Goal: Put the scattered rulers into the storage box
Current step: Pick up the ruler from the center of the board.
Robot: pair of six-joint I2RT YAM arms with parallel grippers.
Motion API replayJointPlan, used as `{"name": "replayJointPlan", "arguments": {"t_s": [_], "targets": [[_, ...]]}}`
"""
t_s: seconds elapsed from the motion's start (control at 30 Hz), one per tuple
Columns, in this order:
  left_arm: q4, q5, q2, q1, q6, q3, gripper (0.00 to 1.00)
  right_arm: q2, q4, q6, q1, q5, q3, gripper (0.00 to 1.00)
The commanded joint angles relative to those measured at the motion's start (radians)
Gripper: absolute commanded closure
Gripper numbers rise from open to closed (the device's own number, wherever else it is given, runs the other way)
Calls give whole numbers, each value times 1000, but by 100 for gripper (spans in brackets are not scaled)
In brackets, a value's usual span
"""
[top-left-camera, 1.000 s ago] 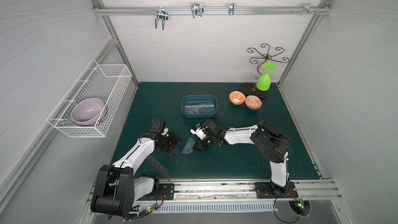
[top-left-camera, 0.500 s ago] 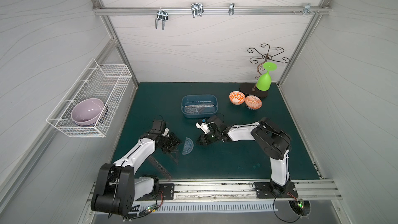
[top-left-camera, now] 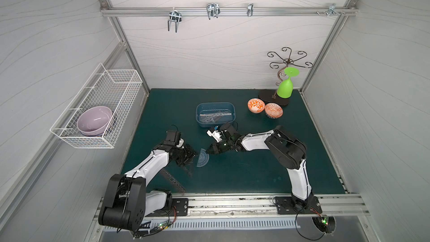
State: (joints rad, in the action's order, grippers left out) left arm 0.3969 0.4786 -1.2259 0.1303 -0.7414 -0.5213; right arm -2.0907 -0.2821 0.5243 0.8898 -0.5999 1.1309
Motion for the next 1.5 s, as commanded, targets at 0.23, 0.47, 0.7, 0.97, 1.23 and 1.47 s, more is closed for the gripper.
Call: {"name": "replayJointPlan", "arguments": {"t_s": [0.23, 0.47, 0.7, 0.97, 1.23, 1.47], "targets": [[-35, 2, -33, 34, -13, 13, 52, -23, 31, -25, 6, 19, -24, 89], [-49, -3, -45, 49, -21, 16, 52, -21, 42, -37, 6, 35, -52, 90], [-78, 9, -69, 58, -31, 24, 51, -14, 40, -40, 6, 49, -77, 90], [-90, 15, -70, 61, -41, 30, 51, -13, 42, -45, 5, 58, -94, 90], [-117, 34, -75, 64, -50, 40, 50, -15, 58, -53, 13, 78, -99, 90], [-210, 63, -118, 89, -84, 73, 49, -23, 63, -47, 21, 88, -105, 90]]}}
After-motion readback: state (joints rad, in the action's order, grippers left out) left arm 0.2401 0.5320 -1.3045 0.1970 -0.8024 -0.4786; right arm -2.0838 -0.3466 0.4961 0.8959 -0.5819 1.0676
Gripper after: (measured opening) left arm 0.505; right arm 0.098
